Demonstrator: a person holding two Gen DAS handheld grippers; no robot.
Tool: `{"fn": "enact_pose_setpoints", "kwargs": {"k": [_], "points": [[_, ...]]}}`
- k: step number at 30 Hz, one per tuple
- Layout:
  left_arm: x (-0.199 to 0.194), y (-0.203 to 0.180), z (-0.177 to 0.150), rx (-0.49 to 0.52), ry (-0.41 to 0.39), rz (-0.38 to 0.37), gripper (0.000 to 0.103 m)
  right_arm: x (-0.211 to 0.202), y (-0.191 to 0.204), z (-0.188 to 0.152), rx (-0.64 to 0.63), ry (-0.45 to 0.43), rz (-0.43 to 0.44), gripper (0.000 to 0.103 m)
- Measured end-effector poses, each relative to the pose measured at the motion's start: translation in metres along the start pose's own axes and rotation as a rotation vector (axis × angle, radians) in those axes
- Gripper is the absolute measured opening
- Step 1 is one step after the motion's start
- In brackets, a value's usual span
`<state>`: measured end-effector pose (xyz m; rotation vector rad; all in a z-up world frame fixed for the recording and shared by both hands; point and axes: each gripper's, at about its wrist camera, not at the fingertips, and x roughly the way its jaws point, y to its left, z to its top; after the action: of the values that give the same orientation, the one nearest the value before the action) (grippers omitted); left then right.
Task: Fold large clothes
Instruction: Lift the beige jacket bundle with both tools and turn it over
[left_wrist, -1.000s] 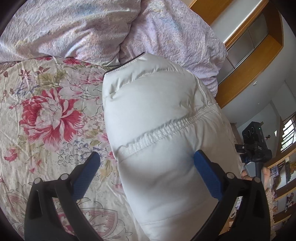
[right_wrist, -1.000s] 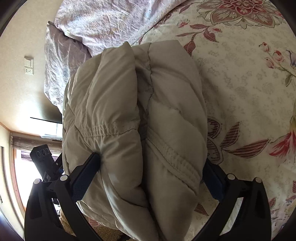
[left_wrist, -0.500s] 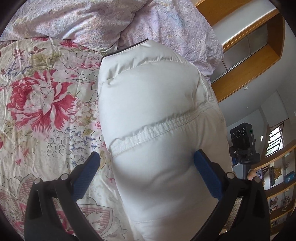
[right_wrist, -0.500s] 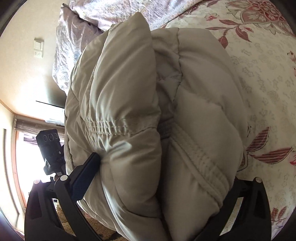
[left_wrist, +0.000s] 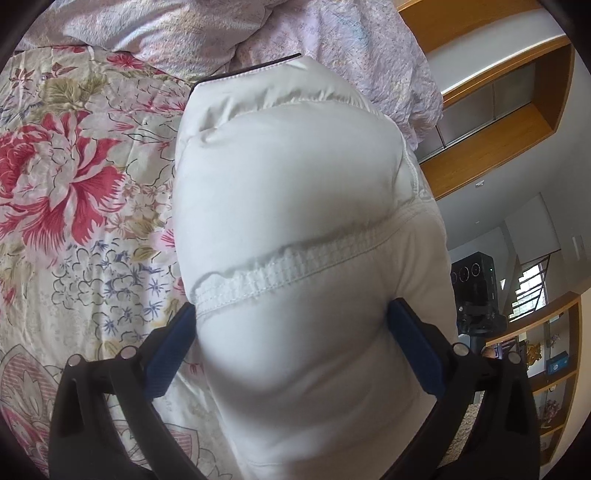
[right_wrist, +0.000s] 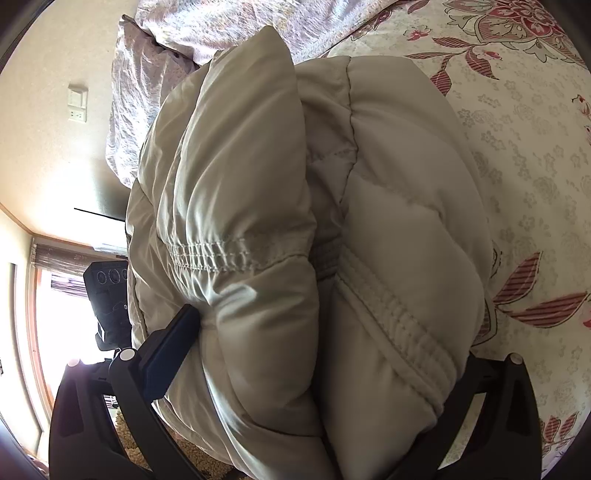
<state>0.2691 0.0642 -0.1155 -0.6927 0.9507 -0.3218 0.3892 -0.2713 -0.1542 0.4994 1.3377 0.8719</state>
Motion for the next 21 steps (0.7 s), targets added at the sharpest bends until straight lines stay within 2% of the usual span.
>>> {"fn": "enact_pose_setpoints", "kwargs": {"k": [14, 21], "points": [[0.006, -0.021, -0.002, 0.036, -0.052, 0.063, 0.101, 0.003, 0.009, -0.006, -0.028, -0.011, 0.000, 0.102], [0.009, -0.026, -0.001, 0.045, -0.059, 0.058, 0.101, 0.005, 0.010, -0.006, -0.030, -0.008, 0.009, 0.102]]}}
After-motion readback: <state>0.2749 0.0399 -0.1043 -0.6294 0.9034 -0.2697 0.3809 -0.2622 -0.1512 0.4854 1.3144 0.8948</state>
